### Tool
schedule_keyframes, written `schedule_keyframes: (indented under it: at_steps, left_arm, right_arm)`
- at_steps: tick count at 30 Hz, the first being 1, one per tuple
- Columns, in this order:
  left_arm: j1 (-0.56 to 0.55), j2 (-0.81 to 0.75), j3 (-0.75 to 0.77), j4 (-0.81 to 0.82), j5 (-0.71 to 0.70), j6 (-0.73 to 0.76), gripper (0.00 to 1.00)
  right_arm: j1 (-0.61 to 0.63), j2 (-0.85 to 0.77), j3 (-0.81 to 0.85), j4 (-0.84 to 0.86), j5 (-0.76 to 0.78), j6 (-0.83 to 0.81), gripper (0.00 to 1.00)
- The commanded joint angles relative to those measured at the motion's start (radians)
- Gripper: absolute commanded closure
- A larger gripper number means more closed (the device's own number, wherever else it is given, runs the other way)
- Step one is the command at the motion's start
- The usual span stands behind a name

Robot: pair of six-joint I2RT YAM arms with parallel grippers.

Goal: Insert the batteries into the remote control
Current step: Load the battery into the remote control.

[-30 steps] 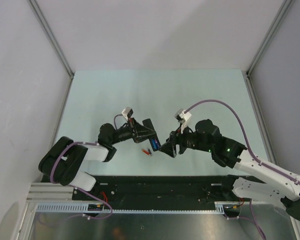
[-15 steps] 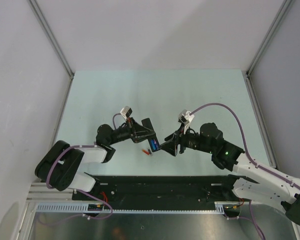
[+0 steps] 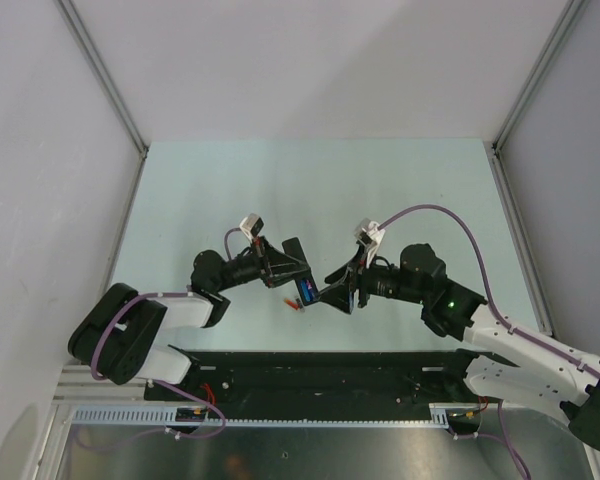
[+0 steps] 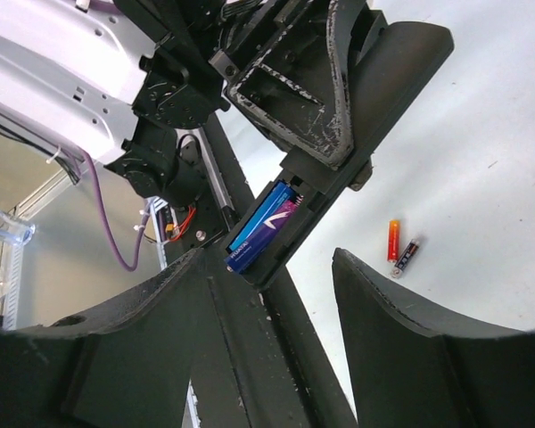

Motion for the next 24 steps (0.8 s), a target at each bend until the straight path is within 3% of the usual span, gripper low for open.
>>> schedule_keyframes:
  at_steps: [1,24]
  left_arm:
    - [0.006,-0.020,0.006,0.373,-0.001,-0.017,1.00]
    - [0.001,-0.034,-0.003,0.373,-0.010,-0.023,1.00]
  right_arm:
    - [0.000,0.006,-0.001,0.022,-0.044,-0.015,0.37]
    - [-0.016,0.064,-0.001,0.027,-0.027,0.002,0.43]
